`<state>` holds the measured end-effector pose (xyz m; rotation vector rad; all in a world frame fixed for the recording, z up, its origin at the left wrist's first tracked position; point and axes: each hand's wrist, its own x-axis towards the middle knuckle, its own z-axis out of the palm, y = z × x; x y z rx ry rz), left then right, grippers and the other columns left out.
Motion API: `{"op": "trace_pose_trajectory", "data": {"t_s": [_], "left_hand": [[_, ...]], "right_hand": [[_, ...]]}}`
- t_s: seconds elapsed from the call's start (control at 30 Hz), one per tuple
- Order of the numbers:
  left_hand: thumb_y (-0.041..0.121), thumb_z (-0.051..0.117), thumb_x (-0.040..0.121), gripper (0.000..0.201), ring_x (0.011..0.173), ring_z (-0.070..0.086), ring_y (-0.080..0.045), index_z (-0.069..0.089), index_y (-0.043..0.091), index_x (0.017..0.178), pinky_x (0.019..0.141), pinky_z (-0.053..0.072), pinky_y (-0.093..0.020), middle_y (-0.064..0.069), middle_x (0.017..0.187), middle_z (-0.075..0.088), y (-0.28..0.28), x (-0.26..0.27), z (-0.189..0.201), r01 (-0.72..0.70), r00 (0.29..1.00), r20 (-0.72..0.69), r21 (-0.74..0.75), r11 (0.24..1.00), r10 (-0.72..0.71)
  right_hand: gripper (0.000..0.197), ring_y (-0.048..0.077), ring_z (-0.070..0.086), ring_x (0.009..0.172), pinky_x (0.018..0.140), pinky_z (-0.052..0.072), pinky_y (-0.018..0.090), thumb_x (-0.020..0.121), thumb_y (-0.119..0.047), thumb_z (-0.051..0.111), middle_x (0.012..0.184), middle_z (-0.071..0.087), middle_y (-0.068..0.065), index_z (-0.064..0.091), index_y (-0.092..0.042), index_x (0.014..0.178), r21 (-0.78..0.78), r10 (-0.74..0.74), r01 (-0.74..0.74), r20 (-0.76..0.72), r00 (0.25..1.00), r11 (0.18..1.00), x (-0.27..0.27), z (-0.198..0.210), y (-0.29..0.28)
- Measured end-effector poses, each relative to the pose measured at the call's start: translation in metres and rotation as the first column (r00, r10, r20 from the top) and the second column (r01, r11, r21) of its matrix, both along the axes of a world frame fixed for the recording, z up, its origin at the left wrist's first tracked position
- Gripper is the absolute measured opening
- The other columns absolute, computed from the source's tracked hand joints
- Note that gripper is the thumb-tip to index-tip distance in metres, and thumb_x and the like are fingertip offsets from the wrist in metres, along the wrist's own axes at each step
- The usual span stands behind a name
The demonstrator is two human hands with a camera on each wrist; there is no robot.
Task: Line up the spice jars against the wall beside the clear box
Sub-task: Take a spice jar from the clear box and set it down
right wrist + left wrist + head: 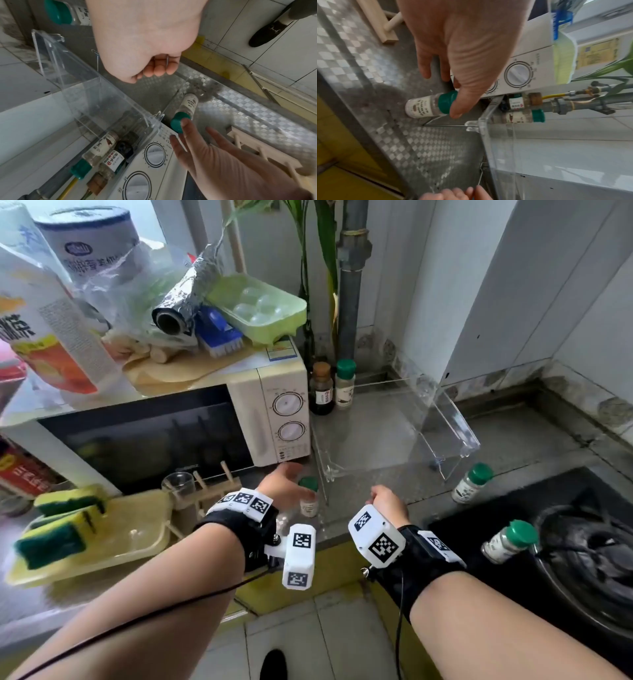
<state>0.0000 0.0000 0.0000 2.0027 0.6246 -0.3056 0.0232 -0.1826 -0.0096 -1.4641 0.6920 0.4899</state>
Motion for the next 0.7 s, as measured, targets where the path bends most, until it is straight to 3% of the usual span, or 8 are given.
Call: {"op": "trace_pose_trajectory", "data": {"t_s": [0.07,0.13,0.23,0.37,0.43,0.53,0.63,0.7], "left_hand": [[0.006,0.079,0.071,0.071,0.113,0.061,-0.021,0.051,0.019,0.135,0.094,0.047,-0.026,-0.004,0.131,0.062,-0.001,0.001,-0.006,0.025,1.000,0.004,0.020,0.999,-0.026],[0.002,0.078,0.071,0.069,0.115,0.062,-0.021,0.054,0.017,0.133,0.096,0.046,-0.026,-0.006,0.129,0.064,-0.002,0.001,-0.019,0.024,1.000,-0.002,0.013,1.000,-0.024],[0.005,0.079,0.072,0.063,0.113,0.064,-0.023,0.057,0.015,0.130,0.102,0.048,-0.032,-0.008,0.125,0.068,-0.002,0.006,-0.032,0.010,1.000,-0.013,0.005,1.000,-0.010],[0.016,0.080,0.075,0.060,0.110,0.066,-0.022,0.058,0.013,0.131,0.099,0.050,-0.033,-0.006,0.122,0.069,-0.001,0.007,-0.033,0.000,1.000,0.004,0.018,1.000,0.000],[0.023,0.080,0.076,0.055,0.098,0.067,-0.020,0.061,0.015,0.127,0.087,0.053,-0.030,-0.004,0.115,0.071,0.000,0.006,-0.029,0.011,1.000,-0.005,-0.017,1.000,-0.011],[0.041,0.079,0.075,0.049,0.071,0.060,-0.012,0.066,0.019,0.117,0.063,0.046,-0.025,0.000,0.096,0.071,0.001,0.002,-0.020,0.052,0.997,-0.049,-0.060,0.997,-0.054],[0.055,0.069,0.078,0.044,0.072,0.062,-0.011,0.066,0.023,0.107,0.061,0.043,-0.025,0.004,0.089,0.070,-0.003,-0.006,-0.006,0.114,0.988,-0.097,-0.059,0.992,-0.119],[0.060,0.064,0.079,0.040,0.076,0.064,-0.012,0.066,0.027,0.102,0.063,0.042,-0.027,0.004,0.092,0.072,-0.007,-0.011,0.003,0.136,0.985,-0.102,-0.071,0.988,-0.143]], "right_hand": [[0.034,0.021,0.053,0.049,0.066,0.048,0.031,0.091,-0.022,0.050,0.057,0.049,0.006,0.048,-0.010,0.059,-0.020,-0.016,0.016,-0.016,1.000,1.000,-0.001,-0.005,0.003],[0.034,0.025,0.050,0.052,0.072,0.045,0.041,0.086,-0.022,0.055,0.052,0.051,0.005,0.049,-0.009,0.055,0.022,-0.017,0.018,-0.028,0.999,1.000,-0.005,-0.013,0.002],[0.027,0.023,0.049,0.053,0.075,0.043,0.041,0.083,-0.023,0.057,0.055,0.053,0.003,0.053,-0.011,0.060,0.089,-0.003,0.008,-0.051,0.999,0.996,-0.003,-0.020,-0.001],[0.020,0.023,0.054,0.056,0.077,0.046,0.042,0.081,-0.023,0.059,0.058,0.059,0.003,0.057,-0.010,0.066,0.106,0.069,-0.061,-0.074,0.995,0.993,0.000,-0.022,-0.005],[0.017,0.023,0.057,0.060,0.075,0.047,0.040,0.082,-0.021,0.059,0.062,0.061,0.004,0.059,-0.010,0.070,0.119,0.118,-0.108,-0.082,0.990,0.987,0.003,-0.021,-0.005],[0.015,0.023,0.063,0.069,0.071,0.052,0.036,0.084,-0.026,0.062,0.074,0.068,0.004,0.064,-0.011,0.081,0.110,0.245,-0.233,-0.106,0.964,0.966,0.006,-0.019,-0.003],[0.026,0.028,0.068,0.088,0.082,0.054,0.042,0.076,-0.037,0.070,0.095,0.072,0.007,0.070,-0.016,0.091,0.125,0.416,-0.403,-0.110,0.903,0.907,0.004,-0.014,-0.006],[0.029,0.029,0.070,0.100,0.073,0.054,0.037,0.077,-0.037,0.073,0.107,0.074,0.007,0.072,-0.017,0.096,0.202,0.476,-0.453,-0.077,0.876,0.868,0.001,-0.011,-0.007]]}}
